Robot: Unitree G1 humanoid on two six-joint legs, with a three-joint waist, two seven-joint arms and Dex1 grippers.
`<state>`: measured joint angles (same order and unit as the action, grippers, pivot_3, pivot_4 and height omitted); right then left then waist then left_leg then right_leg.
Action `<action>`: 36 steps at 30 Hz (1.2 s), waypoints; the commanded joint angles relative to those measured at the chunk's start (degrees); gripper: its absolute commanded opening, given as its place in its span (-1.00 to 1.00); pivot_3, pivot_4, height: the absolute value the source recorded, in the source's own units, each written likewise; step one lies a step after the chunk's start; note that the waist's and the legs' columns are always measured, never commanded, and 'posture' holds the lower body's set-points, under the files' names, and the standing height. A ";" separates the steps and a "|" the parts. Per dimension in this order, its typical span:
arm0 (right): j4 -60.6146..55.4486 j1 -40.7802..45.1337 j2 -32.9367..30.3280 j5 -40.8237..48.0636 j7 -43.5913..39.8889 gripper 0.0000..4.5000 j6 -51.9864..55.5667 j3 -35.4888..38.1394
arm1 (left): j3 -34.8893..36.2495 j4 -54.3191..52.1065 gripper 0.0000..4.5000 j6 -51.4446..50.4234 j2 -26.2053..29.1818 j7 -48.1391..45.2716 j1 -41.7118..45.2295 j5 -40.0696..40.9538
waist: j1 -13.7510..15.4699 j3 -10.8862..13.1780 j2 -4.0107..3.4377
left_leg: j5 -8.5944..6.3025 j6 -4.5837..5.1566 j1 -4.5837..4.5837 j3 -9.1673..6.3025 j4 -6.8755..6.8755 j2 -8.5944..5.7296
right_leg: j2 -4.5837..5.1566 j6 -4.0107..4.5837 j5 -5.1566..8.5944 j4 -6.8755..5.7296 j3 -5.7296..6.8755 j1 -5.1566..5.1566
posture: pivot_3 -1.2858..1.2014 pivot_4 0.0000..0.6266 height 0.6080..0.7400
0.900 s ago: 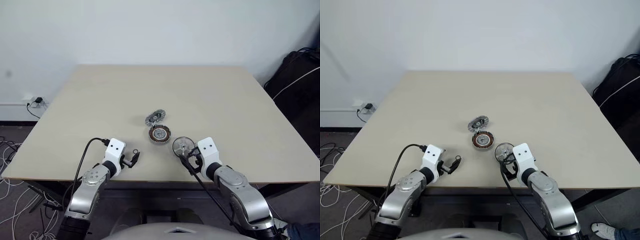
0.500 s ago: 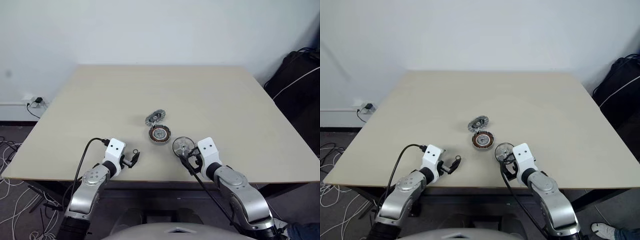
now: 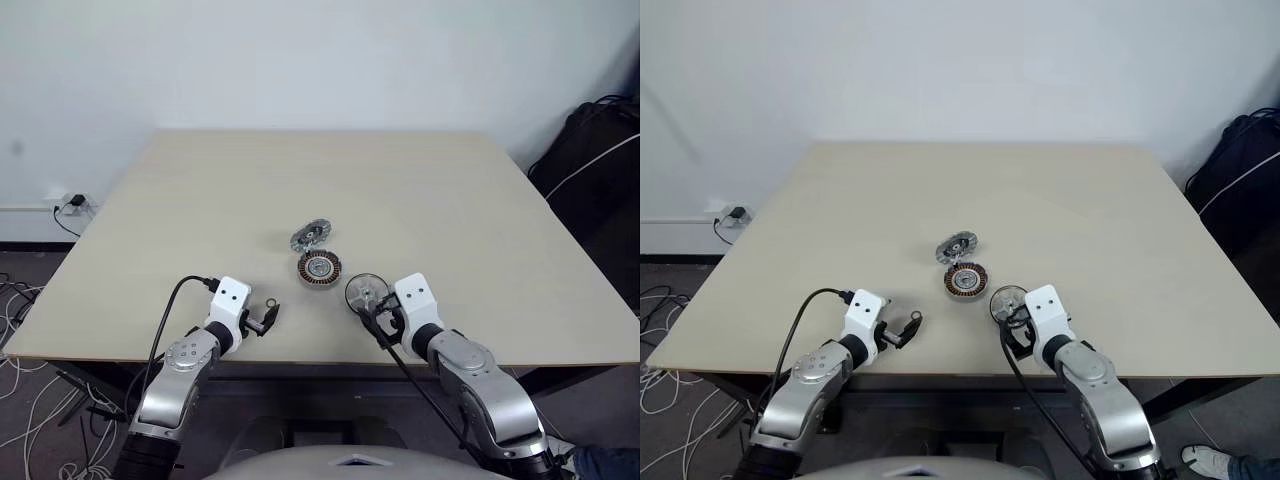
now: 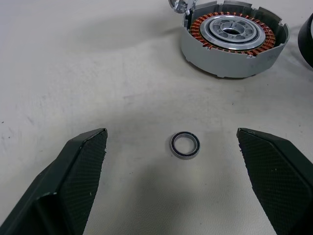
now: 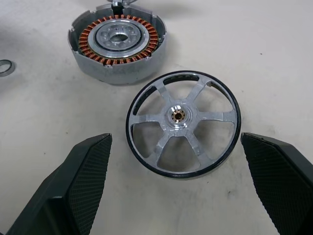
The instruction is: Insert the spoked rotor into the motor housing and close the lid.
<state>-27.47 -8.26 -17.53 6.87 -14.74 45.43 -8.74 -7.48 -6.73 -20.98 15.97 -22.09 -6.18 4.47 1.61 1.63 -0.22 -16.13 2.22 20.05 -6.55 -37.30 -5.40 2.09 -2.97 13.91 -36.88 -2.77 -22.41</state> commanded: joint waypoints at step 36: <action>-1.34 0.78 1.27 -0.37 1.17 1.00 -1.27 0.15 | -3.70 14.99 0.12 -1.91 -2.19 1.08 10.35 -5.33 | -0.01 -0.10 -0.01 | 0.05 -0.01 -0.03 -0.01 -0.02 -0.01 | -0.01 -0.04 -0.04 -0.04 0.01 0.02 | 0.03 -1.00 1.00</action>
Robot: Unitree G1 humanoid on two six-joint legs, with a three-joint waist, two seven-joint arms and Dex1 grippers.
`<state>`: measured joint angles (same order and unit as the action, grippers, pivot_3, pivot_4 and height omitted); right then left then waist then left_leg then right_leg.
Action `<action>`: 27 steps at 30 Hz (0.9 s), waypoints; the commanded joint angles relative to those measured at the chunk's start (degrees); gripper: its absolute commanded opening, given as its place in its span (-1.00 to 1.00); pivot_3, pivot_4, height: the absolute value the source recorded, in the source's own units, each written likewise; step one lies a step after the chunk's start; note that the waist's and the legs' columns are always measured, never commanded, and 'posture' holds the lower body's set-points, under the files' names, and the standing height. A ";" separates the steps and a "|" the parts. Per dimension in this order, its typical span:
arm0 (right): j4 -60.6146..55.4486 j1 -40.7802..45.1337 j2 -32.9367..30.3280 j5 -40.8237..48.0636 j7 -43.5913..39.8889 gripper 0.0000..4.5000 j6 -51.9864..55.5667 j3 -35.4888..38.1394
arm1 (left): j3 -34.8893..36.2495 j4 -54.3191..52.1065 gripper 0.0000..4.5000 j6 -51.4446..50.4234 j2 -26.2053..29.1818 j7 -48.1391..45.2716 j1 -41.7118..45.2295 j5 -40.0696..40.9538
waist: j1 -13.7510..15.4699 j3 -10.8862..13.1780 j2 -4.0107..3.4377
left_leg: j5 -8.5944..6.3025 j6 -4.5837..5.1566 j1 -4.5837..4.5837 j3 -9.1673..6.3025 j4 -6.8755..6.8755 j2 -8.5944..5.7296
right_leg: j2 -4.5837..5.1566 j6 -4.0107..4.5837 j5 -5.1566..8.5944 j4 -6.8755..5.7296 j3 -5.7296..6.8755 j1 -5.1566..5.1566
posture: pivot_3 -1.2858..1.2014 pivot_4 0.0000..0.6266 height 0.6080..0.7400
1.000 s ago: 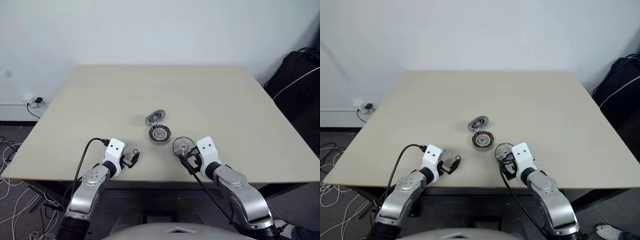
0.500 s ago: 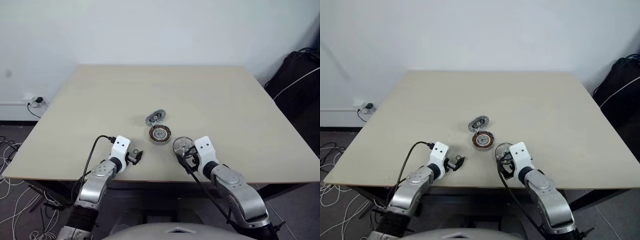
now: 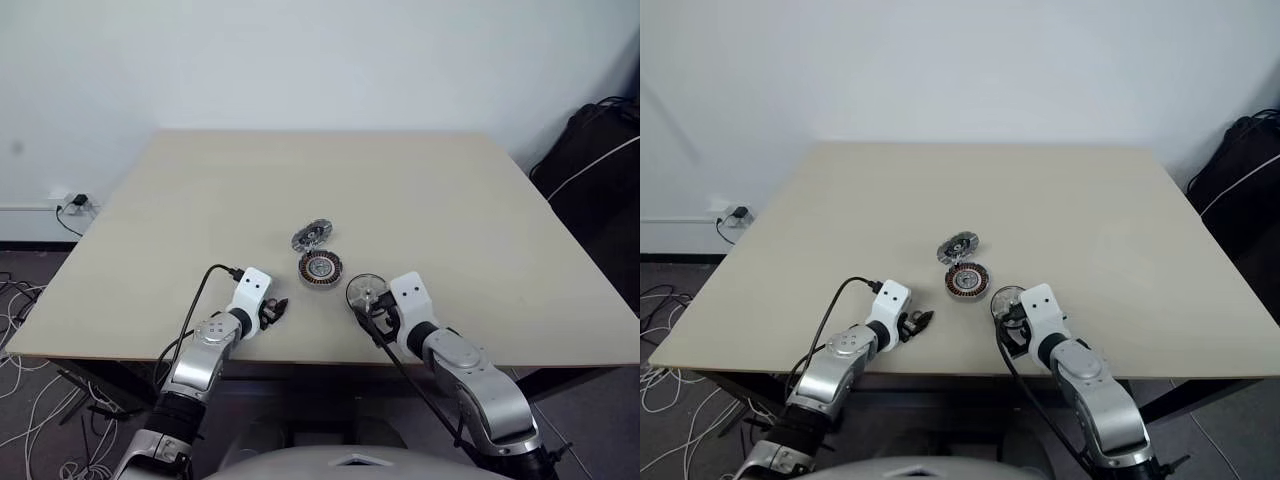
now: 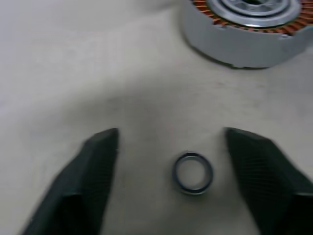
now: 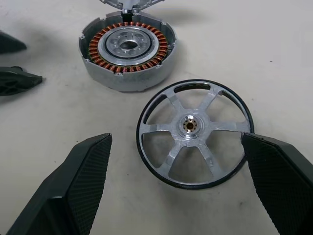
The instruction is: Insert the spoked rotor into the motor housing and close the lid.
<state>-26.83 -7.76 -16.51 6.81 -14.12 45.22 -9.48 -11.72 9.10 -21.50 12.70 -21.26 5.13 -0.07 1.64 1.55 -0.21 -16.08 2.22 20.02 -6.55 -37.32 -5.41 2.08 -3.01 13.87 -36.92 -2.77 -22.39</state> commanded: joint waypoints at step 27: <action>0.22 2.90 0.60 -0.98 0.10 1.00 -1.73 -1.21 | -3.00 -0.26 -0.70 2.59 -6.90 -1.50 12.65 0.69 | -0.15 0.01 0.06 | 0.10 0.18 0.06 0.02 -0.04 -0.01 | -0.04 0.00 -0.02 0.04 0.02 -0.08 | 0.03 -1.00 1.00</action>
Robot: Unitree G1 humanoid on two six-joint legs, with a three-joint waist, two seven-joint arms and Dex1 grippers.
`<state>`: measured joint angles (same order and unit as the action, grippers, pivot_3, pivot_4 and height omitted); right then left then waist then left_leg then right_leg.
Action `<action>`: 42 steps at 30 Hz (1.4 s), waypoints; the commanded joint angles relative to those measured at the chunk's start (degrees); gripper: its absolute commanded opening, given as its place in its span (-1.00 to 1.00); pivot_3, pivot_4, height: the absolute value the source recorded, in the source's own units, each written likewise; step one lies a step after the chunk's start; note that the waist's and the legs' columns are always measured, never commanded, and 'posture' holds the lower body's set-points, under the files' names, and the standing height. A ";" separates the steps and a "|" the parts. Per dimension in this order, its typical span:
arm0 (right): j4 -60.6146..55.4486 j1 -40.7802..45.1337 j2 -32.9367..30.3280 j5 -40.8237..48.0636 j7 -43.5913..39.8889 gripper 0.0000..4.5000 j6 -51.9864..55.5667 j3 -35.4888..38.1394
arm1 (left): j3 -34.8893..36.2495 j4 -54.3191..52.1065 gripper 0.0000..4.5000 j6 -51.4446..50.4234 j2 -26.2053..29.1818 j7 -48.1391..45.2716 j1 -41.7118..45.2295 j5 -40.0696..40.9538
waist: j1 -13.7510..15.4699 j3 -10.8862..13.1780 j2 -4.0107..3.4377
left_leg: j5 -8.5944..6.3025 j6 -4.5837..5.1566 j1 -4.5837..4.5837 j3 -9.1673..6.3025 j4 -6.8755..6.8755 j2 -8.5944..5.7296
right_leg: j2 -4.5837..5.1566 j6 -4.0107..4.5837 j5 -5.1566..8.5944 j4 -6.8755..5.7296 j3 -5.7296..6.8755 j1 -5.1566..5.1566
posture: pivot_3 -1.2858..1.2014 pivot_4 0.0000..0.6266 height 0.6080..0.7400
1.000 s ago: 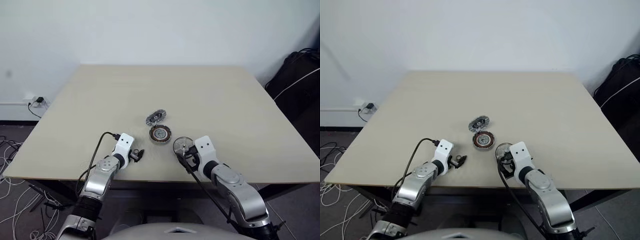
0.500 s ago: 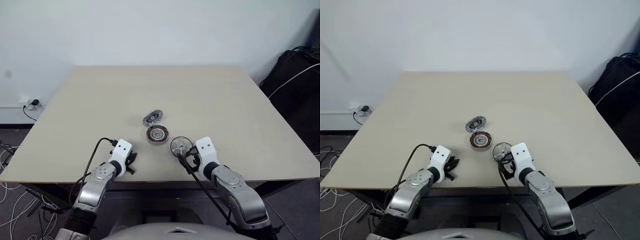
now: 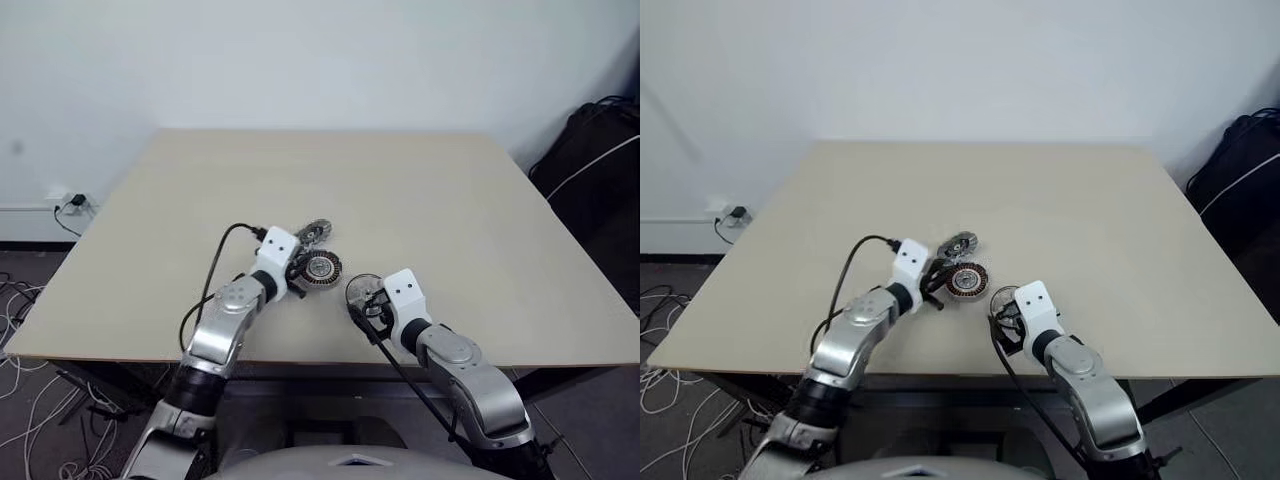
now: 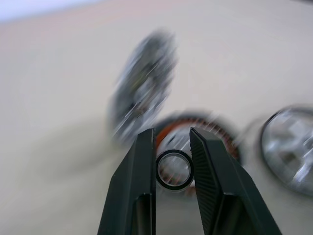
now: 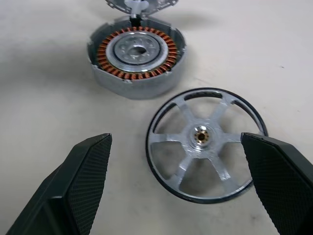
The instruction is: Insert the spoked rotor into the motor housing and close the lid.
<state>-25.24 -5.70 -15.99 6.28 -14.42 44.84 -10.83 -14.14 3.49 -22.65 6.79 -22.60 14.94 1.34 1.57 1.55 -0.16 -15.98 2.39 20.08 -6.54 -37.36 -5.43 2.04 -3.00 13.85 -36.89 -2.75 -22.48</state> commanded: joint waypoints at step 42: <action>-0.16 3.54 1.93 -1.50 0.84 0.72 -1.41 -1.04 | 1.65 14.18 -0.71 13.38 -3.66 -0.46 3.16 -3.00 | -0.24 -0.03 -0.03 | -0.01 0.07 0.50 -0.09 -0.47 -0.02 | -0.02 0.24 -0.36 -0.08 0.15 -0.30 | 0.03 -1.00 1.00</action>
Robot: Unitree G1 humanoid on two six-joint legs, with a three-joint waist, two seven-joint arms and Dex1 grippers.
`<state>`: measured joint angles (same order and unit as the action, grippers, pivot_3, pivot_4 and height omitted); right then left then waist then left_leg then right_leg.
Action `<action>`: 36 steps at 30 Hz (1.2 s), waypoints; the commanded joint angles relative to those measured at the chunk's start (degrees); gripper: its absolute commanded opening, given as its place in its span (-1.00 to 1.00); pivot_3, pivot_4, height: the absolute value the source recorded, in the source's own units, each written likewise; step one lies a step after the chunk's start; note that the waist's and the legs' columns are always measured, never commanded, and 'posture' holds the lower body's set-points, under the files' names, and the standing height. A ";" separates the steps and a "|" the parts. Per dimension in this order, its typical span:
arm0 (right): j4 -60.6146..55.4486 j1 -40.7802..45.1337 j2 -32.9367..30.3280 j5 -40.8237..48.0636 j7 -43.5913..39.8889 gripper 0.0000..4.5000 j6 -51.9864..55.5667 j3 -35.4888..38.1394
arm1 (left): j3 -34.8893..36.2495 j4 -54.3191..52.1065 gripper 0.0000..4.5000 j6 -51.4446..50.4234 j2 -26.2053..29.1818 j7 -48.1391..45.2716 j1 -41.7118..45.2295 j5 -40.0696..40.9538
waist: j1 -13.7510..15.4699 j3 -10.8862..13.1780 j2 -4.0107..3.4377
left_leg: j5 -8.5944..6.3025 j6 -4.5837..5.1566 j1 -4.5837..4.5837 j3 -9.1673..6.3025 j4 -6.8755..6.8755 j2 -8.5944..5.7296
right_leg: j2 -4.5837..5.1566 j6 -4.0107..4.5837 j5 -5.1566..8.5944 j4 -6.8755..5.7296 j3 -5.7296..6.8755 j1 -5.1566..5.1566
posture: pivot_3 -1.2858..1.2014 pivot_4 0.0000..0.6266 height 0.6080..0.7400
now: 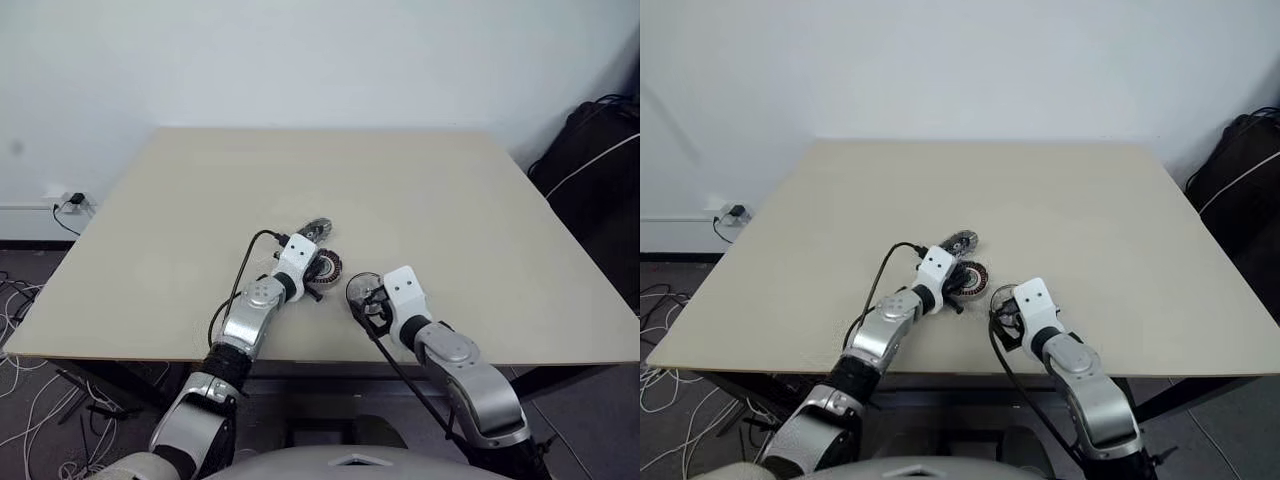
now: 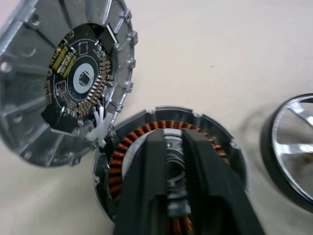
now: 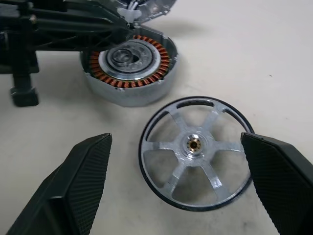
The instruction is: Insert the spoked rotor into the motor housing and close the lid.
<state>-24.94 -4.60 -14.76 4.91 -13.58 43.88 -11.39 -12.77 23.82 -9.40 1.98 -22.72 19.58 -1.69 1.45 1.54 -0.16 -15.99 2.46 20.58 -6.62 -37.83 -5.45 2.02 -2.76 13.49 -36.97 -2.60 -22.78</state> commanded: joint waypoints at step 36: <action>40.80 34.45 12.30 -7.47 -5.42 -0.98 -6.64 -8.98 | 2.05 -30.66 -0.71 -3.69 6.15 1.78 -28.87 3.85 | -1.28 -0.35 -0.56 | 0.19 -0.28 -0.05 -0.02 0.05 0.08 | -0.20 0.35 -0.33 -0.09 0.03 -0.06 | 0.03 -1.00 1.00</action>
<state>15.99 28.03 -2.88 -1.98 -18.70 38.73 -20.46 -10.70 -4.71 -13.38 8.36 -21.12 -10.36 1.42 0.16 1.19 -0.72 -15.79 2.17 20.53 -6.64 -37.77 -5.36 1.81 -2.42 13.16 -37.06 -2.57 -22.84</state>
